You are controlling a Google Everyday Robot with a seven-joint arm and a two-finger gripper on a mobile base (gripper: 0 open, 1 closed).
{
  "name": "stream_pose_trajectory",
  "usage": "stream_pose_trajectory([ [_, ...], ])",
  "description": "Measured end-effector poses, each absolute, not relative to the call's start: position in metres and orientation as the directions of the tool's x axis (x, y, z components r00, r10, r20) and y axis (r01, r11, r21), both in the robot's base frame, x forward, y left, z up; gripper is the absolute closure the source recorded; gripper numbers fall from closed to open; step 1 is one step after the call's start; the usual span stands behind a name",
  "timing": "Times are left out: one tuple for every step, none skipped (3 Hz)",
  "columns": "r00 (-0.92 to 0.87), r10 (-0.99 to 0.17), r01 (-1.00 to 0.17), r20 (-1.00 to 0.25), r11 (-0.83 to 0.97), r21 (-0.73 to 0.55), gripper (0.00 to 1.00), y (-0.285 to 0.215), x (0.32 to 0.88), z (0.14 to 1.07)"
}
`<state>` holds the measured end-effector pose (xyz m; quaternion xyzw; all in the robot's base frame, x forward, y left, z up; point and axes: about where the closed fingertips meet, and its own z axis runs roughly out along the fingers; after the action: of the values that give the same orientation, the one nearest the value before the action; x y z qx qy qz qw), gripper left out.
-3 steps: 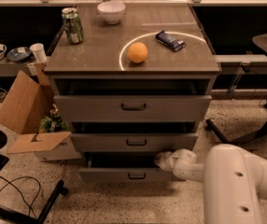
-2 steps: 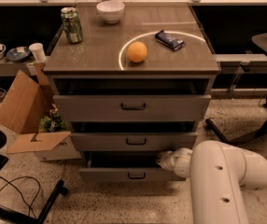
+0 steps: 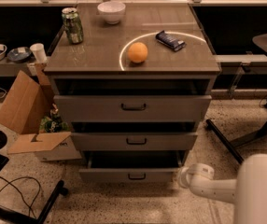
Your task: Close bottom drawer
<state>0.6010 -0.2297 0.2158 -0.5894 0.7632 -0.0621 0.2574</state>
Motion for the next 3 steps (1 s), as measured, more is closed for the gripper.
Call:
stream_pose_trajectory([
  [-0.194, -0.932, -0.879, -0.306, 0.304, -0.367, 1.0, -0.225, 0.527, 0.227],
  [-0.167, -0.927, -0.901, -0.336, 0.282, -0.33, 1.0, -0.203, 0.471, 0.205],
  [-0.122, -0.886, -0.903, -0.448, 0.287, -0.321, 1.0, -0.175, 0.47, 0.167],
])
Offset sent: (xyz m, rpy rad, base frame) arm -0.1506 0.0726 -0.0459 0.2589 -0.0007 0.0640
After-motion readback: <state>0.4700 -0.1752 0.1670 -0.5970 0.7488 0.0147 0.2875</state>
